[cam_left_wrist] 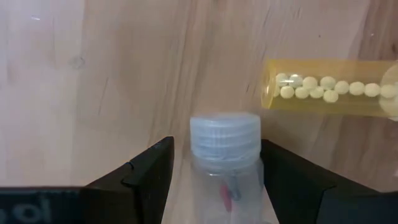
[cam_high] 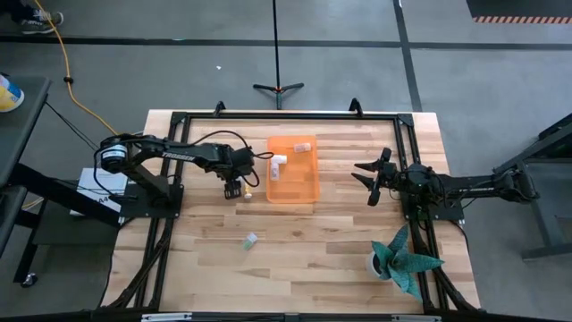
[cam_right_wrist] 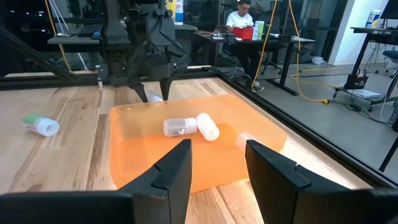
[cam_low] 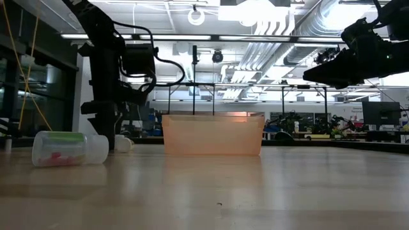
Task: Pick and place pill bottles into a basket
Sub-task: Put the transparent pill bottle into the orange bin
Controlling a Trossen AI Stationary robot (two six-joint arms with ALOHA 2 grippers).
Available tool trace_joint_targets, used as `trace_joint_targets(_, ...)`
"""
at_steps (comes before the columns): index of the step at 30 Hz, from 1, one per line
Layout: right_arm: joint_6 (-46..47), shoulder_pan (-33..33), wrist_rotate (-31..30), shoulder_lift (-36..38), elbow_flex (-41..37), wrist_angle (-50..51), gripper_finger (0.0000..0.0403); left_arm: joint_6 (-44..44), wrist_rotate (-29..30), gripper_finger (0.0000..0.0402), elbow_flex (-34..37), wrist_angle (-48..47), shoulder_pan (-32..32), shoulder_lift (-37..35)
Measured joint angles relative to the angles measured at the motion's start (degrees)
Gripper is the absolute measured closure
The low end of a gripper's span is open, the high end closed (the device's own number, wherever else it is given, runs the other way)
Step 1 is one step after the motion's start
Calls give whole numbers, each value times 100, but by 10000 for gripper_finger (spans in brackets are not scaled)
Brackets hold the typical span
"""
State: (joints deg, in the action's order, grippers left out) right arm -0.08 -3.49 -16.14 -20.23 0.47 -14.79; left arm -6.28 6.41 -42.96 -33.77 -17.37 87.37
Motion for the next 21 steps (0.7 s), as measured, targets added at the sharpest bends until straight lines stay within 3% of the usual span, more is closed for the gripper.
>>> trace_joint_targets(3,4,1,1,0,0,0,261,0,12,153,0,11,2,0)
trace_joint_targets(9,6,1,0,2,0,0,261,-181,44,222,0,121,0,2)
trace_joint_targets(14,7,1,2,0,0,0,261,-254,57,222,-97,6,0,7)
trace_joint_targets(21,9,0,0,1,0,-2,261,-543,65,216,-1270,-741,0,9)
